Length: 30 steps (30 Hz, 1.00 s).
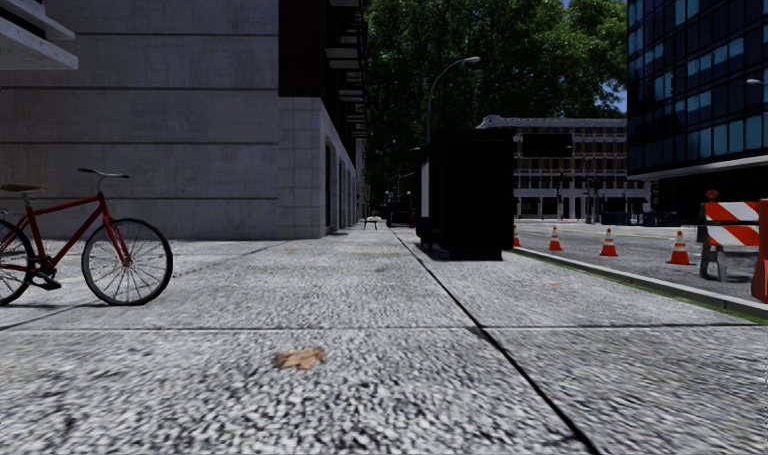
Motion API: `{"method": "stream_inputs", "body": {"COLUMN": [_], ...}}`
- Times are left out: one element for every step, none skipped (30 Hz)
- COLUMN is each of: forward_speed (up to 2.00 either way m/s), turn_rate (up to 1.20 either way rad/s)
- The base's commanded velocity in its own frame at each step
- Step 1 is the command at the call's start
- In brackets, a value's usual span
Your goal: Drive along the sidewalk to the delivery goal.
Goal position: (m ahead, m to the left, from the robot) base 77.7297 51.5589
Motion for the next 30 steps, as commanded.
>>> {"method": "stream_inputs", "body": {"forward_speed": [2.0,2.0,2.0,2.0,2.0,2.0,2.0,2.0,2.0,2.0,2.0,2.0,2.0,2.0,2.0,2.0,2.0,2.0,2.0,2.0,2.0,2.0,2.0,2.0,2.0,2.0,2.0,2.0,2.0,2.0], "turn_rate": [0.0,0.0,0.0,0.0,0.0,0.0,0.0,0.0,0.0,0.0,0.0,0.0,0.0,0.0,0.0,0.0,0.0,0.0,0.0,0.0,0.0,0.0,0.0,0.0,0.0,0.0,0.0,0.0,0.0,0.0]}}
